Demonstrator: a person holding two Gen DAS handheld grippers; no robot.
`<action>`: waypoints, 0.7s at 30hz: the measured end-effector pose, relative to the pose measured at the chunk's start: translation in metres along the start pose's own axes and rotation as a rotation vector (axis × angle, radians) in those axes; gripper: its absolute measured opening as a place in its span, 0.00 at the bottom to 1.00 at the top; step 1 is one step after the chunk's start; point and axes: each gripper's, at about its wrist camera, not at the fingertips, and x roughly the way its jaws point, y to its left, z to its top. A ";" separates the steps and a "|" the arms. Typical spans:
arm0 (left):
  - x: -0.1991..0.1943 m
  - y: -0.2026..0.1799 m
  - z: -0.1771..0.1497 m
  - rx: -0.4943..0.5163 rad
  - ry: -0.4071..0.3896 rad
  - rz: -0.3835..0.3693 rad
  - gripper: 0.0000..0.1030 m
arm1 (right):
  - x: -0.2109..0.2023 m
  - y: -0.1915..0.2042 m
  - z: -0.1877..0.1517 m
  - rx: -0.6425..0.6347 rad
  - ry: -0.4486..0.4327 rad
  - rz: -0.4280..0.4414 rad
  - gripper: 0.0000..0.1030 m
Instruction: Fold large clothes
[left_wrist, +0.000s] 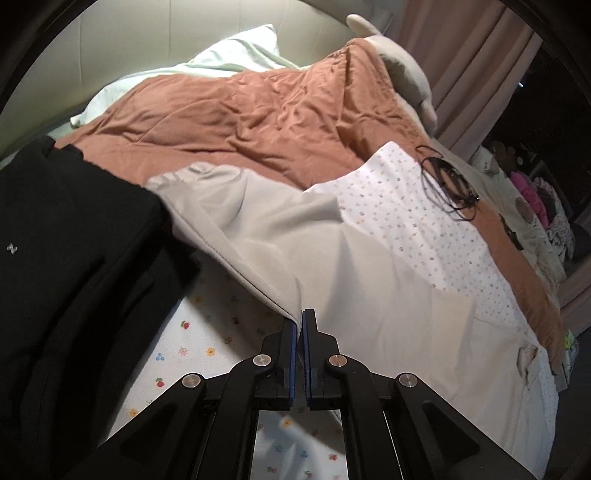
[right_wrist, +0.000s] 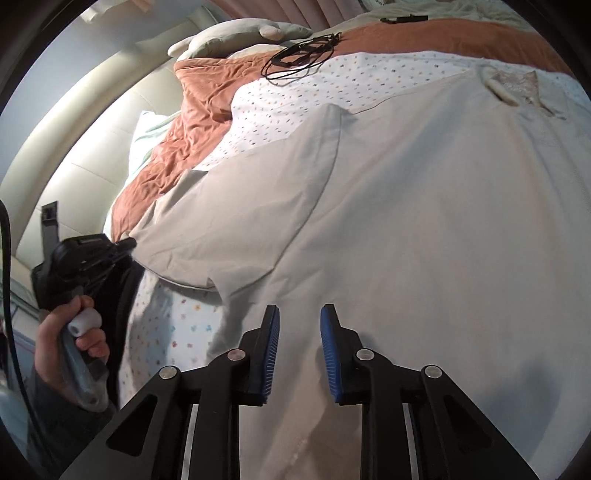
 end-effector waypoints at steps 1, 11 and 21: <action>-0.007 -0.007 0.004 0.010 -0.013 -0.027 0.02 | 0.004 0.000 0.001 0.004 0.005 0.008 0.17; -0.075 -0.069 0.021 0.171 -0.073 -0.204 0.02 | 0.059 0.025 0.003 0.025 0.071 0.067 0.16; -0.108 -0.134 -0.004 0.333 -0.064 -0.369 0.02 | 0.030 0.020 -0.009 0.004 0.070 0.018 0.19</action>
